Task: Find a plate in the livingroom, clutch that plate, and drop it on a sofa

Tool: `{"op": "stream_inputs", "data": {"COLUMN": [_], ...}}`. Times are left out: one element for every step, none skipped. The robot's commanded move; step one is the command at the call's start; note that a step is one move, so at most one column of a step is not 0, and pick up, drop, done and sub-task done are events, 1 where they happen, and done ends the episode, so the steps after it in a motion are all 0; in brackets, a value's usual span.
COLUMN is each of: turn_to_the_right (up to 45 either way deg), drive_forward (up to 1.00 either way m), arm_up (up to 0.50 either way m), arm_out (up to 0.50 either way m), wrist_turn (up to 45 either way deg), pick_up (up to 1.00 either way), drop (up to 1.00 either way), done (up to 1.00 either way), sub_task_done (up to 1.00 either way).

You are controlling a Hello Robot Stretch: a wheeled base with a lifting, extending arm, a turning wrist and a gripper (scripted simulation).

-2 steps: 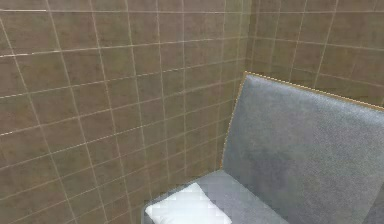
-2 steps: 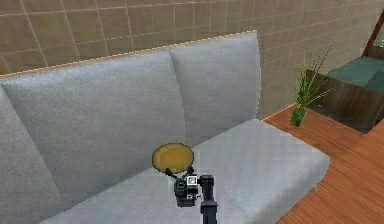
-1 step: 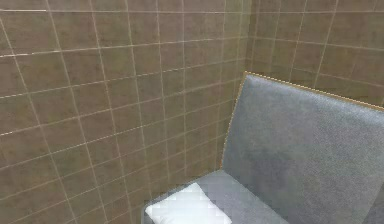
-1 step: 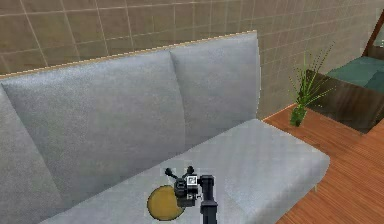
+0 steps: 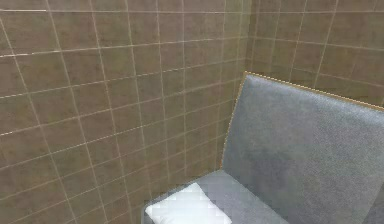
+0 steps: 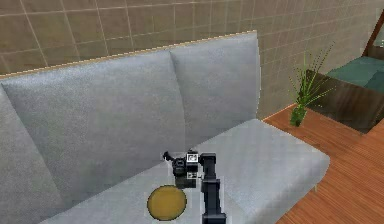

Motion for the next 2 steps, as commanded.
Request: {"op": "stream_inputs", "data": {"turn_to_the_right": [0.0,0.0], "drive_forward": [0.00,0.00], "arm_up": [0.00,0.00], "arm_out": [-0.08,0.00], "wrist_turn": [0.0,0.0], "pick_up": [0.00,0.00], "drop": [0.00,0.00], "done": [0.00,1.00], "sub_task_done": [0.00,0.00]}}
